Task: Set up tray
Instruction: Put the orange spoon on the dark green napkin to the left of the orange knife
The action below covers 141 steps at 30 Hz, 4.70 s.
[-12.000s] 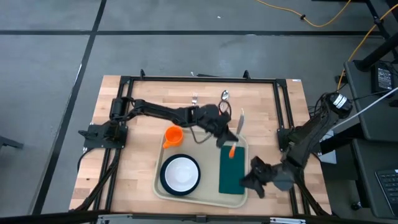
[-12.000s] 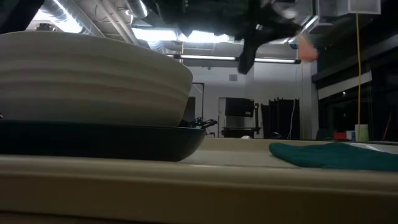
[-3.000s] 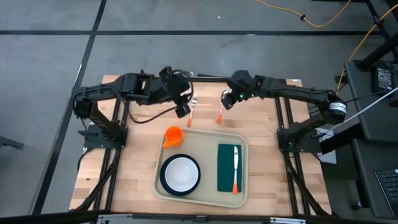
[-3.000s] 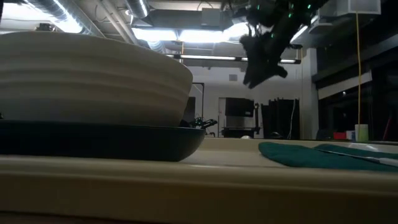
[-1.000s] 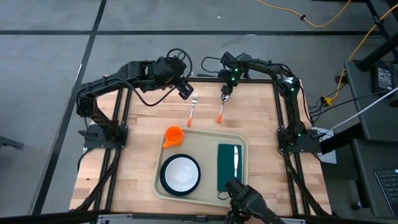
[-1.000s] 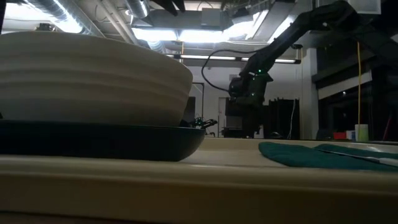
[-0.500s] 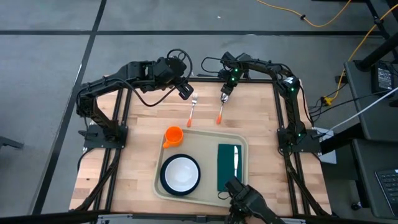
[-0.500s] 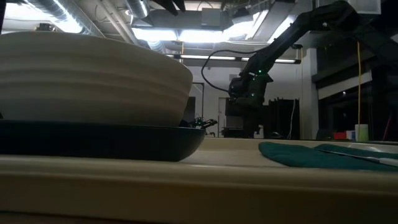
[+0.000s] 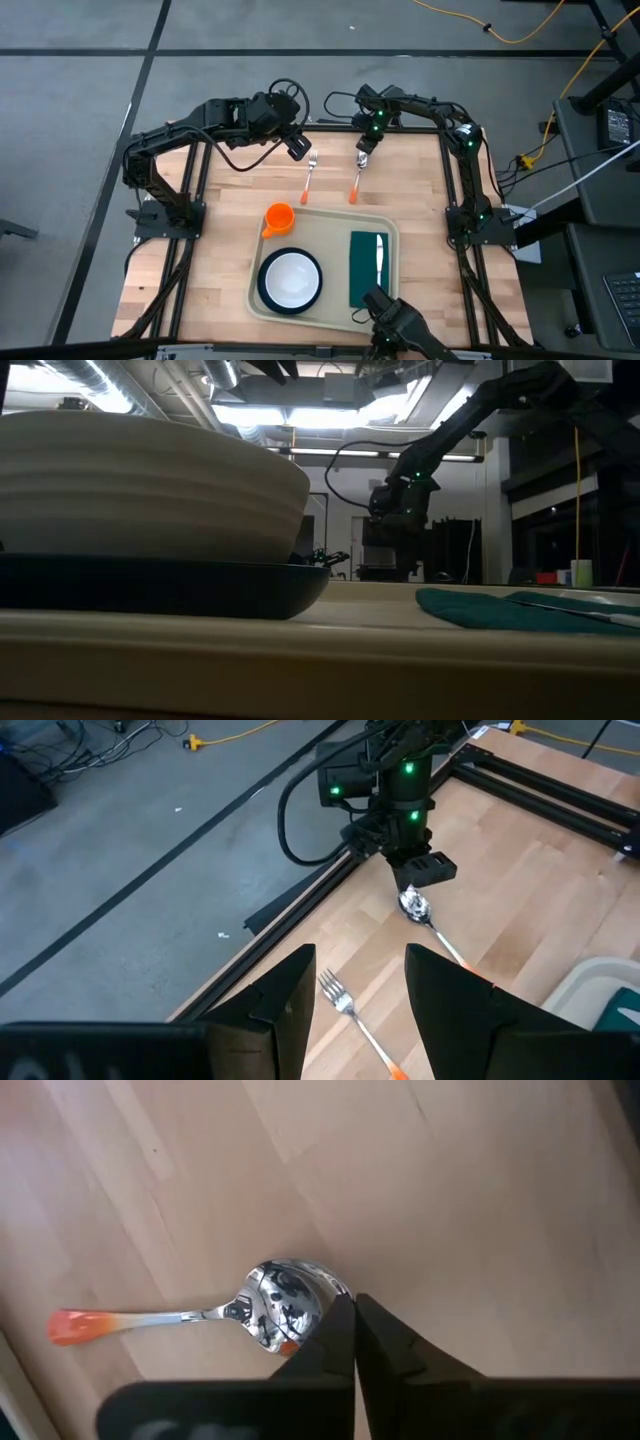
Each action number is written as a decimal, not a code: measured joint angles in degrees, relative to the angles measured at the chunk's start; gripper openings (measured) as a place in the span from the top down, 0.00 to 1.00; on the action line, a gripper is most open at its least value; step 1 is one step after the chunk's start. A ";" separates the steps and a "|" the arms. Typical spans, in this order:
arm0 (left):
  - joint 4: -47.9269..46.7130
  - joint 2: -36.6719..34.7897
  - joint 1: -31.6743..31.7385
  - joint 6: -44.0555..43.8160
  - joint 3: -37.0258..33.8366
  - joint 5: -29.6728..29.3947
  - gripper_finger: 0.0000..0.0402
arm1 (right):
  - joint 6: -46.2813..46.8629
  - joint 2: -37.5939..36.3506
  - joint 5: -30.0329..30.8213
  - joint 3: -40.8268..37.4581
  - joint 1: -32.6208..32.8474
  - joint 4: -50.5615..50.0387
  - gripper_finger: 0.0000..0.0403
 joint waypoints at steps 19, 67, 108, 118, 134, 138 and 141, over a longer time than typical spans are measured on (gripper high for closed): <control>-0.02 0.00 0.01 1.42 0.00 0.09 0.63 | -3.18 0.00 2.02 19.39 0.05 -11.63 1.00; -14.06 -0.68 6.43 13.38 0.00 -2.43 0.63 | 12.00 -31.69 -10.46 0.44 27.87 -20.41 1.00; -12.40 -0.68 6.43 16.01 0.00 -0.31 0.63 | 42.23 -40.68 -11.94 -52.68 41.07 36.20 1.00; -11.00 -0.66 6.43 16.01 0.00 -0.31 0.63 | 42.15 -40.65 -11.71 -54.49 39.76 38.72 1.00; -10.49 -0.66 6.43 16.01 0.00 -0.31 0.63 | 40.38 -39.30 -12.14 -54.47 39.78 39.55 1.00; -10.47 -0.66 6.43 16.01 0.00 -0.31 0.63 | 39.31 -37.65 -12.16 -54.47 39.78 39.50 1.00; -10.47 -0.66 6.43 16.01 0.00 -0.31 0.63 | 39.08 -36.39 -12.63 -54.47 39.78 39.63 1.00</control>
